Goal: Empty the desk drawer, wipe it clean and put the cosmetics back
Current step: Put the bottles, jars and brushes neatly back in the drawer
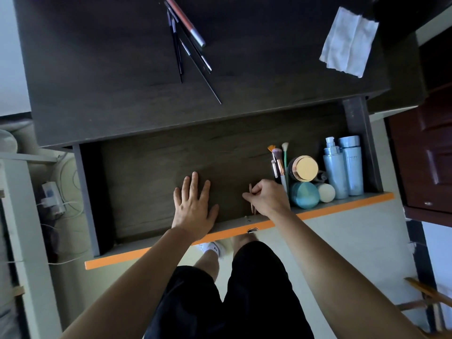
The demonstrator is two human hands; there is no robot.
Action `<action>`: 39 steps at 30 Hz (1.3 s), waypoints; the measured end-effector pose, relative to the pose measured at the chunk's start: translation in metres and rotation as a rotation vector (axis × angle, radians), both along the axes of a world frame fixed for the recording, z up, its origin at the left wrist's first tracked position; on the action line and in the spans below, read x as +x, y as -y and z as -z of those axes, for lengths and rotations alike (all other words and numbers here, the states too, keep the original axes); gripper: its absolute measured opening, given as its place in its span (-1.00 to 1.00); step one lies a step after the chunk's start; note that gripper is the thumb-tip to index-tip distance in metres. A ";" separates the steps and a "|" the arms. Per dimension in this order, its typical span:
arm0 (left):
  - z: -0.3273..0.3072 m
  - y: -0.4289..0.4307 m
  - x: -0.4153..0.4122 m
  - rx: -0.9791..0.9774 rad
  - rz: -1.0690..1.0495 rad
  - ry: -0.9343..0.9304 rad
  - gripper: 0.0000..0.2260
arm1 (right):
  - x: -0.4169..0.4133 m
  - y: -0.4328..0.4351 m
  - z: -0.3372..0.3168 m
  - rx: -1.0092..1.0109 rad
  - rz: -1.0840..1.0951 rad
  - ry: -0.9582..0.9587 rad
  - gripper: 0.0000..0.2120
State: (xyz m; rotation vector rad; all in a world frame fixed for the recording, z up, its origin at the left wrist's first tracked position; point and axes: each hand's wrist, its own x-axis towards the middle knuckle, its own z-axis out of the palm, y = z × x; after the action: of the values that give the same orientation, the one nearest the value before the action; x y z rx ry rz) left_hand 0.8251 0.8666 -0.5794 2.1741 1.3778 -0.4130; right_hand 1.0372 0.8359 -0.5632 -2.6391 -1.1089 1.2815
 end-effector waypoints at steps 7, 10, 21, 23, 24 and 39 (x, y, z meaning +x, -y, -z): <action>-0.059 -0.076 0.002 0.395 -0.110 0.216 -0.43 | 0.005 -0.076 -0.049 0.410 0.064 0.021 -0.78; -0.071 -0.115 -0.002 0.451 -0.160 0.226 -0.42 | 0.005 -0.117 -0.061 0.593 0.057 0.003 -0.78; -0.064 -0.215 0.007 0.338 -0.342 0.135 -0.40 | 0.005 -0.250 -0.058 0.609 -0.134 -0.016 -0.70; -0.064 -0.230 0.015 0.332 -0.388 0.133 -0.41 | 0.001 -0.265 -0.055 0.593 -0.174 0.001 -0.72; -0.064 -0.236 0.019 0.331 -0.408 0.130 -0.42 | -0.001 -0.271 -0.054 0.588 -0.194 0.008 -0.70; -0.055 -0.253 -0.009 0.469 -0.392 0.147 -0.58 | -0.016 -0.284 -0.040 0.749 -0.379 0.067 -0.75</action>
State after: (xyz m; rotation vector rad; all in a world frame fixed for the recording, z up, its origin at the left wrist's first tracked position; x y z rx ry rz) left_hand 0.8165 1.1200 -0.5247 2.1440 1.9038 0.2363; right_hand 1.0215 1.1195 -0.5228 -1.9767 -1.7305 0.6007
